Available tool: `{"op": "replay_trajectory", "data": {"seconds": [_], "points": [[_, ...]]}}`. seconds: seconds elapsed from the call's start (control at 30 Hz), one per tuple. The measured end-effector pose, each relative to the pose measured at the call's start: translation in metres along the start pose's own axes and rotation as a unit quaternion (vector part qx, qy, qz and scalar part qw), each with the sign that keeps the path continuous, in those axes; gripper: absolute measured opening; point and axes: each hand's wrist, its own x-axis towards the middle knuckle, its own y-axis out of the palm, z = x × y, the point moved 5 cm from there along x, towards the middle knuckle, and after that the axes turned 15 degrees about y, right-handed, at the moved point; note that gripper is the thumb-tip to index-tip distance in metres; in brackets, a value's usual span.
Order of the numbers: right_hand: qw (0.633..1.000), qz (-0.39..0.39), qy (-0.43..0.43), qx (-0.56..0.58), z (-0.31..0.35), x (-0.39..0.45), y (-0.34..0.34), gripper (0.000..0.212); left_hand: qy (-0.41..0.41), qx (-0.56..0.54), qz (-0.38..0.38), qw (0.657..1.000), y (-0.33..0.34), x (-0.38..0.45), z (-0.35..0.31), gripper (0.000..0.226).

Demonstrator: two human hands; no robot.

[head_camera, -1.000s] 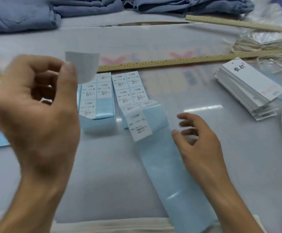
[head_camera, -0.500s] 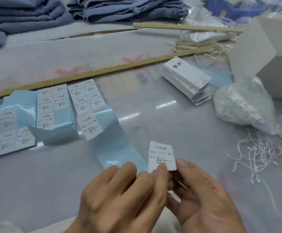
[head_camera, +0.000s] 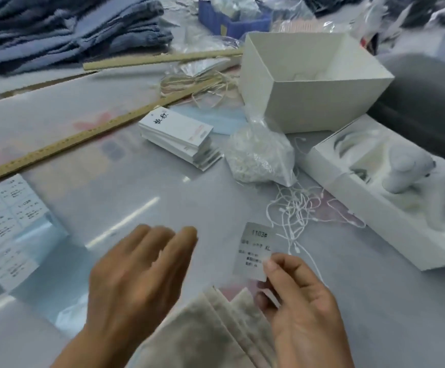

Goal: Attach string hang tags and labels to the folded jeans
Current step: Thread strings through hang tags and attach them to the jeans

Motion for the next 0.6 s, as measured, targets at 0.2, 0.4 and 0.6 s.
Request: {"op": "replay_trajectory", "data": {"seconds": [0.2, 0.4, 0.6], "points": [[0.999, -0.037, 0.000, -0.014, -0.004, 0.010, -0.012, 0.002, -0.184, -0.036, 0.090, 0.978, 0.118, 0.088, 0.093, 0.033], [0.997, -0.052, -0.018, -0.060, 0.006, 0.023, -0.020, 0.017, -0.215, 0.007, 0.216, 0.952, 0.163, 0.127, 0.137, 0.035], [0.997, -0.049, 0.010, -0.051, 0.005, 0.035, -0.027, 0.022, -0.307, -0.121, 0.230, 0.916, 0.151, 0.143, 0.157, 0.020]]}}
